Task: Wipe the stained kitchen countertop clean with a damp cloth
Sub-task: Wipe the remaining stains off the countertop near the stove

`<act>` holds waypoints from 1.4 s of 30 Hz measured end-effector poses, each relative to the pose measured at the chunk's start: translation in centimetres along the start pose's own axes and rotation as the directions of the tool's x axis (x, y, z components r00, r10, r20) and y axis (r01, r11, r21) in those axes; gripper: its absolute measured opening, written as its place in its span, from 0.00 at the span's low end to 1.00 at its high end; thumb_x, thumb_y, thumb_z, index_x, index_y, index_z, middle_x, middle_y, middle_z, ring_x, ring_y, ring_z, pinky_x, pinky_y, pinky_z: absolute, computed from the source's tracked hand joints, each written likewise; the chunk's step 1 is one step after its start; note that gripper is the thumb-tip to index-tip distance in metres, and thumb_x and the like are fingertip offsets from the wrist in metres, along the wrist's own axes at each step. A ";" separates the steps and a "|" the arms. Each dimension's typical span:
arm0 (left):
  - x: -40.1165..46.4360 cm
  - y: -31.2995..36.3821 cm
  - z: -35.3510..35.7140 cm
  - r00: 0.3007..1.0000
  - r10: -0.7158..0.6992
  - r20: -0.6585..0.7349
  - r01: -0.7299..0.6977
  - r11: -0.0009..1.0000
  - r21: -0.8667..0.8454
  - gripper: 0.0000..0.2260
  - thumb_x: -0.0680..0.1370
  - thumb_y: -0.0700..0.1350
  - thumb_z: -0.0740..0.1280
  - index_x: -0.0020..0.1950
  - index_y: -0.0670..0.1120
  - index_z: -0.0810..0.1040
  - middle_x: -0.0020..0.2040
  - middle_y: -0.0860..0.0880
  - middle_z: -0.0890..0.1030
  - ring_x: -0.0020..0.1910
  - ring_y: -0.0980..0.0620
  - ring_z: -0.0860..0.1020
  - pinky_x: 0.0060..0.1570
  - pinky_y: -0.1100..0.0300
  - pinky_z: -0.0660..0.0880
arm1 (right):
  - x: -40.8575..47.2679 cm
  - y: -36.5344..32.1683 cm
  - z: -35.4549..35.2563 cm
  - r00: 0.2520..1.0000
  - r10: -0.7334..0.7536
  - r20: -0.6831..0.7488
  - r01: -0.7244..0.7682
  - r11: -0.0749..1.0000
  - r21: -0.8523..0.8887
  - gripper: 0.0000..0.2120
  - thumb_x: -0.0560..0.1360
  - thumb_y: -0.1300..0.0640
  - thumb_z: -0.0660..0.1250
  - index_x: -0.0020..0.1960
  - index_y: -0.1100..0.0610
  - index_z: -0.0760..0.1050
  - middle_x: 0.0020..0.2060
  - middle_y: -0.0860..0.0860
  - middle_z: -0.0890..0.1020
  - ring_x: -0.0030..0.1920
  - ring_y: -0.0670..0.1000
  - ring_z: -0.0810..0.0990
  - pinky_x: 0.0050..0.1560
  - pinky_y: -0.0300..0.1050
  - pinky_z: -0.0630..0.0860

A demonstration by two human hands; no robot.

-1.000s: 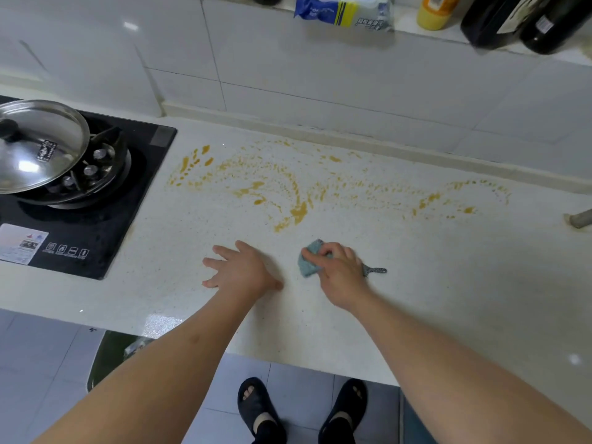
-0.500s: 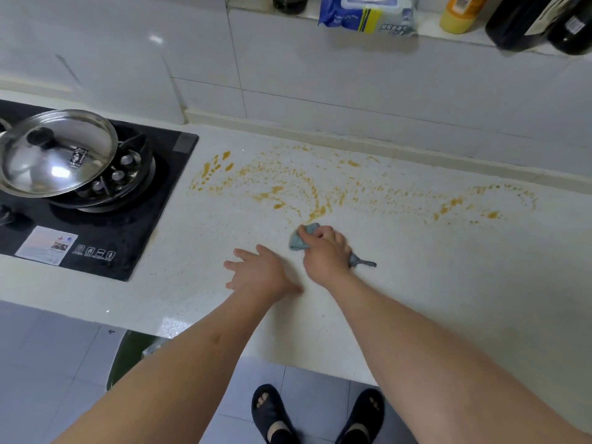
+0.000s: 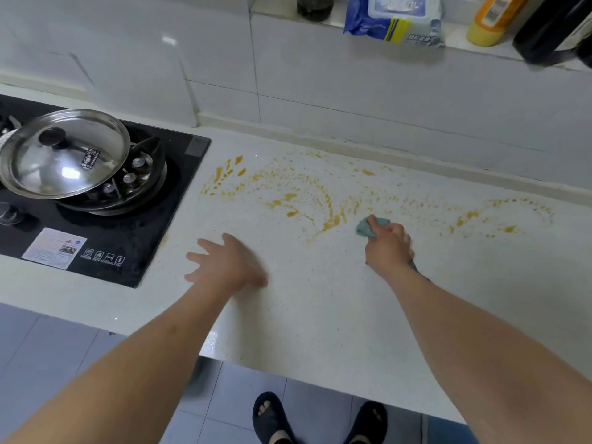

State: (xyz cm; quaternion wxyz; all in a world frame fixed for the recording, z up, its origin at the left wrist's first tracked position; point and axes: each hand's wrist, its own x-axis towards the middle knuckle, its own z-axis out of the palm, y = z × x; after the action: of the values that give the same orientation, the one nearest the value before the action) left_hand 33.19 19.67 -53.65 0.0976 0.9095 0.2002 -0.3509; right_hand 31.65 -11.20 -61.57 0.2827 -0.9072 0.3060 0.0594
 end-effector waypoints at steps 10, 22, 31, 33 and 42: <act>1.3 -0.1 0.2 0.999 0.032 0.007 -0.032 0.999 0.038 0.65 0.62 0.59 0.84 0.84 0.49 0.43 0.82 0.35 0.39 0.79 0.26 0.43 0.72 0.25 0.57 | 2.1 -11.7 6.1 0.964 -0.182 0.196 0.212 0.967 -0.144 0.28 0.78 0.54 0.58 0.73 0.32 0.63 0.61 0.48 0.65 0.65 0.57 0.65 0.69 0.55 0.63; 0.4 -0.7 -0.3 0.995 0.098 0.009 -0.098 0.995 0.022 0.62 0.65 0.58 0.83 0.84 0.47 0.43 0.82 0.34 0.39 0.79 0.25 0.43 0.72 0.25 0.58 | -1.1 -7.2 3.0 0.947 -0.088 0.310 -0.106 0.824 0.557 0.17 0.58 0.53 0.86 0.37 0.50 0.78 0.50 0.48 0.76 0.52 0.43 0.78 0.51 0.43 0.77; 1.7 -0.1 0.3 0.998 0.055 0.017 -0.055 0.998 0.022 0.63 0.62 0.57 0.84 0.84 0.49 0.45 0.82 0.35 0.39 0.79 0.24 0.43 0.71 0.23 0.56 | 0.6 -10.2 5.1 0.988 -0.124 0.090 0.103 0.973 0.207 0.14 0.73 0.36 0.69 0.57 0.37 0.79 0.58 0.45 0.74 0.64 0.56 0.72 0.68 0.56 0.70; 1.9 -0.3 0.5 0.998 0.066 0.007 -0.066 0.998 0.022 0.64 0.61 0.59 0.84 0.84 0.49 0.45 0.82 0.35 0.40 0.79 0.24 0.44 0.70 0.22 0.57 | -1.5 -12.5 7.2 0.930 -0.323 0.175 0.311 0.946 0.091 0.16 0.79 0.43 0.64 0.52 0.17 0.71 0.51 0.38 0.70 0.64 0.57 0.69 0.68 0.55 0.65; 1.8 -0.8 0.5 0.995 0.102 -0.001 -0.102 0.995 0.016 0.65 0.62 0.60 0.84 0.84 0.49 0.42 0.82 0.33 0.39 0.78 0.23 0.43 0.70 0.23 0.58 | -3.2 -5.0 5.1 0.806 -0.503 0.311 0.536 0.844 -0.022 0.23 0.78 0.55 0.63 0.49 0.23 0.74 0.58 0.44 0.73 0.62 0.51 0.67 0.64 0.53 0.66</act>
State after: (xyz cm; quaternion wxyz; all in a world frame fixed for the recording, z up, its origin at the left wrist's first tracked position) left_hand 33.76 20.76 -55.21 0.1079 0.9196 0.1509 -0.3464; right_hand 32.33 -3.48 -62.59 0.2803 -0.9510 -0.0032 0.1303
